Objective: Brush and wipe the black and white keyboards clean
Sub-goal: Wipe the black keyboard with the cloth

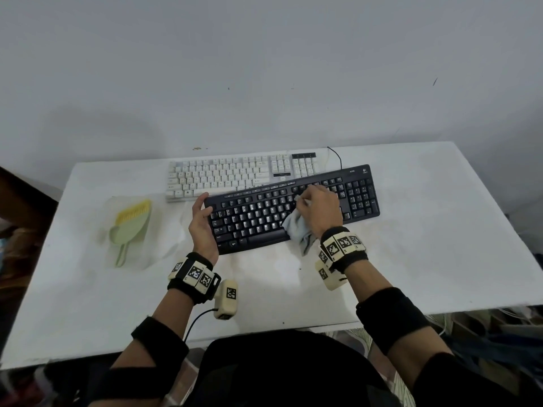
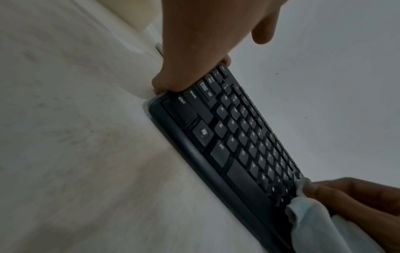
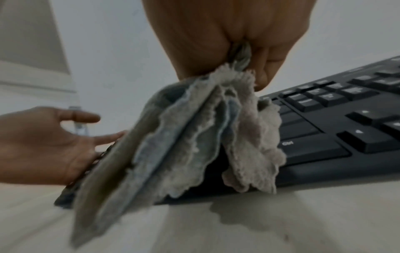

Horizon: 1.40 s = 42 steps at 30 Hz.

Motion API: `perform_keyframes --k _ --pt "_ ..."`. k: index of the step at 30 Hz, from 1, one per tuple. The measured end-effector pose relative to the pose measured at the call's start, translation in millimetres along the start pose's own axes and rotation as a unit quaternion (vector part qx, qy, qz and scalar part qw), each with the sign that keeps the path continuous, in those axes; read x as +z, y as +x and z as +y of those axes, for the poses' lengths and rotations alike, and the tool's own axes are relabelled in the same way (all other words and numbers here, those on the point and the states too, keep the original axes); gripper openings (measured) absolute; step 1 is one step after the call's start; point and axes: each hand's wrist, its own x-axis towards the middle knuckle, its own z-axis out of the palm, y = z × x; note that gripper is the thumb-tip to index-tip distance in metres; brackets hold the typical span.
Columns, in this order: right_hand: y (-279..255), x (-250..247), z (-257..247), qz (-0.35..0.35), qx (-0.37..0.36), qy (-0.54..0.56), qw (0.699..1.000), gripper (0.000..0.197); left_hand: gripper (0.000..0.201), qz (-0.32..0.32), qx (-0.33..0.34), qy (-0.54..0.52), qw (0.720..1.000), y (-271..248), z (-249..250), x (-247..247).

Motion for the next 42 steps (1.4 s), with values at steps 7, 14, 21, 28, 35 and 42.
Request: perform_keyframes --k 7,14,21,28,35,42 --pt "0 -1 10 0.010 0.018 -0.031 0.999 0.016 0.039 -0.003 -0.004 0.010 1.000 -1 2 1" --pt "8 -10 18 0.026 0.046 -0.004 0.999 0.015 0.038 -0.004 -0.007 0.014 1.000 -1 3 0" --pt "4 -2 22 0.025 0.047 -0.023 0.998 0.014 0.040 -0.002 -0.005 0.014 1.000 -3 4 3" --pt "9 -5 32 0.058 0.088 0.013 0.994 0.015 0.041 -0.005 -0.003 0.010 1.000 -5 4 3" --pt "5 -6 33 0.058 0.068 -0.006 0.996 0.016 0.038 -0.003 -0.005 0.004 1.000 -4 4 3" --pt "10 -11 37 0.045 0.059 0.035 0.997 0.012 0.043 0.000 0.002 0.019 1.000 -7 2 2"
